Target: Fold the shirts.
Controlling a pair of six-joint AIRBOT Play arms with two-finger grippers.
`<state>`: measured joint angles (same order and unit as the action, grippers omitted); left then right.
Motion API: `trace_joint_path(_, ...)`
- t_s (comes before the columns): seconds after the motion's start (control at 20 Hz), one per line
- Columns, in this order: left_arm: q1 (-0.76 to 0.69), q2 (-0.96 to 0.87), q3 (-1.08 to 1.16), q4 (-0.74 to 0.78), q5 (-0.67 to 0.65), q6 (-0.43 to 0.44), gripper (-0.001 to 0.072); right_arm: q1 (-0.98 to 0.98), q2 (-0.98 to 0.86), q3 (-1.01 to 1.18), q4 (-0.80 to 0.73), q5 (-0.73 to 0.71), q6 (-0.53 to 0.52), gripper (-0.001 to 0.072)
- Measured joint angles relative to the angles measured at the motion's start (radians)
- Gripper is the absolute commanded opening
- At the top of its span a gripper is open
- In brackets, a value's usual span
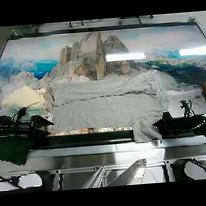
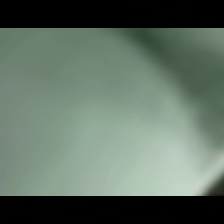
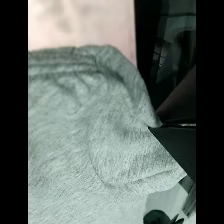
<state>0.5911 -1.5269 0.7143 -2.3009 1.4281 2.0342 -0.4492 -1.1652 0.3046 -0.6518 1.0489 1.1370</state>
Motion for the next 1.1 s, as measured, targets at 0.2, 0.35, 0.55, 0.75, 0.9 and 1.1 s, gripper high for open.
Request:
trace_joint_path(0.2, -0.107, 0.000, 0.011, -0.002, -0.093, 0.005, 0.0099, 0.001, 0.000, 0.000, 0.007, 0.000, -0.010, 0.0015)
trace_joint_path(0.35, -0.183, -0.001, 0.045, 0.008, -0.117, 0.008, 0.0019, 0.001, 0.000, 0.000, 0.010, 0.002, -0.013, 0.0014)
trace_joint_path(0.55, -0.222, 0.000, 0.119, 0.003, -0.034, 0.008, 0.0018, -0.031, 0.021, 0.011, -0.008, 0.048, -0.016, 0.0013)
trace_joint_path(0.75, -0.175, 0.028, 0.155, 0.070, 0.048, -0.021, 0.0018, -0.211, 0.101, 0.048, -0.010, 0.149, -0.014, 0.0014)
trace_joint_path(0.9, -0.130, 0.061, 0.139, 0.100, 0.075, -0.037, 0.0018, -0.336, 0.164, 0.064, 0.013, 0.201, -0.012, 0.0013)
trace_joint_path(1.1, -0.111, 0.082, 0.128, 0.114, 0.116, -0.039, 0.0018, -0.387, 0.204, 0.071, 0.065, 0.271, -0.013, 0.0014)
